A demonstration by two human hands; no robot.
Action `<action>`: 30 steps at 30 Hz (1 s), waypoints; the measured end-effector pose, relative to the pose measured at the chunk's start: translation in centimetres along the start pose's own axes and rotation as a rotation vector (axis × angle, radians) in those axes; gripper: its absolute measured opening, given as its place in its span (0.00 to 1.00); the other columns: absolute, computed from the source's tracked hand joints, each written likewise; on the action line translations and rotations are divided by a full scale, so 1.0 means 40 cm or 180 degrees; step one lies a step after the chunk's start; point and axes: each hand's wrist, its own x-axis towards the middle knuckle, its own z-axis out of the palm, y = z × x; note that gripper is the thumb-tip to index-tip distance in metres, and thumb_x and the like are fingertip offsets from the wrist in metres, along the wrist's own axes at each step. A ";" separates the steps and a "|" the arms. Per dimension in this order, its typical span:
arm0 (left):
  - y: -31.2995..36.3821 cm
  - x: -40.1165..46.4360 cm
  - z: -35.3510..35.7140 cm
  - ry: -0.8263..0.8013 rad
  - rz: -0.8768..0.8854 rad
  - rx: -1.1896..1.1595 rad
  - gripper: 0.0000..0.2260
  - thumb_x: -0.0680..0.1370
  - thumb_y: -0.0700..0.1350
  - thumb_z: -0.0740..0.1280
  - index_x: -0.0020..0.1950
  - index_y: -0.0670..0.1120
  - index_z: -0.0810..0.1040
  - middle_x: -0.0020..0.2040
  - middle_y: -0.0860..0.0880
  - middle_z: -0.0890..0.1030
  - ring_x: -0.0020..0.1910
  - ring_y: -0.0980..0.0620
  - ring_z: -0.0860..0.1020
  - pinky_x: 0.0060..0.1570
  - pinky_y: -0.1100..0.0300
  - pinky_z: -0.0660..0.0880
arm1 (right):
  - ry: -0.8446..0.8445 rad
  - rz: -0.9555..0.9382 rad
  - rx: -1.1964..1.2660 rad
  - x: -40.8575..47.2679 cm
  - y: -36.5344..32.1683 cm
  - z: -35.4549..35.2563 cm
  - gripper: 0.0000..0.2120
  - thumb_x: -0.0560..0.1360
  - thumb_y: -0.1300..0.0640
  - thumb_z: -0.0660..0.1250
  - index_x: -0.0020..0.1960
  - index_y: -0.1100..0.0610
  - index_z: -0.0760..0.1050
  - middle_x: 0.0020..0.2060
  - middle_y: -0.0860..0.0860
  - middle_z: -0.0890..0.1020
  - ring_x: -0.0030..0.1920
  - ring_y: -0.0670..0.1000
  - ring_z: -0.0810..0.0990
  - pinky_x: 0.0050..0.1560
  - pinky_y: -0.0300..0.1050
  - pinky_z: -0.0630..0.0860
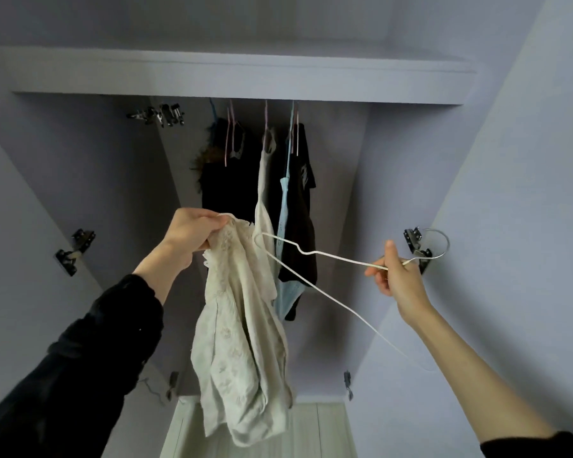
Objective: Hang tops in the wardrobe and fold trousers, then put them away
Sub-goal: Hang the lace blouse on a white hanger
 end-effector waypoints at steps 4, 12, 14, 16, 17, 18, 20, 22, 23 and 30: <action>0.011 -0.009 -0.015 0.0140 0.0045 0.0090 0.02 0.75 0.40 0.70 0.42 0.46 0.81 0.37 0.46 0.80 0.35 0.53 0.77 0.36 0.63 0.75 | -0.0733 0.0296 0.0248 0.010 -0.038 -0.019 0.38 0.79 0.37 0.44 0.31 0.56 0.83 0.30 0.55 0.83 0.32 0.49 0.83 0.36 0.41 0.75; 0.021 -0.046 -0.043 0.0123 0.0144 0.0178 0.03 0.75 0.40 0.69 0.42 0.45 0.81 0.37 0.48 0.81 0.36 0.54 0.78 0.39 0.62 0.78 | -0.1399 0.0243 -0.0307 -0.017 -0.085 0.025 0.41 0.75 0.33 0.42 0.34 0.62 0.81 0.26 0.62 0.80 0.28 0.57 0.81 0.26 0.39 0.75; 0.023 -0.051 -0.057 0.0191 0.0165 0.0133 0.04 0.75 0.40 0.69 0.40 0.46 0.81 0.37 0.47 0.81 0.36 0.54 0.79 0.40 0.60 0.78 | -0.1456 0.0103 -0.0370 -0.024 -0.096 0.047 0.40 0.78 0.36 0.42 0.33 0.63 0.80 0.24 0.62 0.79 0.28 0.58 0.82 0.28 0.39 0.77; 0.026 -0.052 -0.066 0.0213 0.0186 0.0051 0.05 0.75 0.40 0.69 0.40 0.46 0.81 0.38 0.47 0.81 0.37 0.53 0.79 0.43 0.58 0.78 | -0.1472 0.0000 -0.0463 -0.028 -0.109 0.069 0.38 0.80 0.38 0.43 0.34 0.64 0.79 0.24 0.62 0.79 0.29 0.57 0.82 0.28 0.39 0.76; 0.029 -0.052 -0.067 0.0199 0.0200 0.0028 0.04 0.75 0.40 0.69 0.41 0.46 0.81 0.39 0.47 0.81 0.38 0.52 0.80 0.44 0.57 0.78 | -0.1434 -0.0071 -0.0528 -0.029 -0.115 0.081 0.37 0.80 0.39 0.43 0.34 0.63 0.79 0.25 0.62 0.80 0.29 0.56 0.82 0.28 0.39 0.76; 0.031 -0.052 -0.069 0.0197 0.0215 0.0005 0.03 0.75 0.40 0.69 0.41 0.46 0.81 0.39 0.46 0.82 0.40 0.51 0.80 0.45 0.56 0.79 | -0.1398 -0.0154 -0.0593 -0.029 -0.121 0.095 0.36 0.80 0.40 0.44 0.35 0.63 0.79 0.26 0.61 0.81 0.29 0.55 0.82 0.28 0.38 0.76; 0.038 -0.050 -0.070 0.0201 0.0253 0.0001 0.02 0.75 0.40 0.69 0.43 0.45 0.82 0.40 0.46 0.82 0.41 0.51 0.80 0.46 0.55 0.79 | -0.1306 -0.0286 -0.0636 -0.025 -0.130 0.116 0.35 0.81 0.41 0.44 0.35 0.61 0.80 0.26 0.59 0.81 0.28 0.53 0.82 0.28 0.38 0.77; 0.042 -0.047 -0.077 0.0273 0.0275 -0.0007 0.02 0.75 0.40 0.70 0.43 0.45 0.82 0.38 0.48 0.82 0.38 0.53 0.81 0.43 0.58 0.79 | -0.1214 -0.0397 -0.0655 -0.017 -0.139 0.127 0.35 0.81 0.41 0.44 0.34 0.61 0.80 0.25 0.58 0.81 0.28 0.53 0.81 0.29 0.37 0.77; 0.043 -0.046 -0.082 0.0312 0.0278 -0.0023 0.02 0.75 0.41 0.70 0.43 0.45 0.82 0.37 0.49 0.82 0.37 0.55 0.80 0.40 0.60 0.79 | -0.1172 -0.0439 -0.0664 -0.011 -0.144 0.129 0.35 0.81 0.42 0.44 0.34 0.60 0.79 0.25 0.58 0.81 0.28 0.53 0.81 0.29 0.37 0.77; 0.040 -0.053 -0.072 0.0238 0.0258 -0.0047 0.05 0.75 0.40 0.69 0.40 0.47 0.82 0.37 0.49 0.82 0.34 0.58 0.81 0.33 0.65 0.77 | -0.1086 -0.0537 -0.0802 0.002 -0.152 0.131 0.35 0.81 0.42 0.45 0.31 0.57 0.80 0.24 0.57 0.81 0.29 0.50 0.81 0.32 0.39 0.77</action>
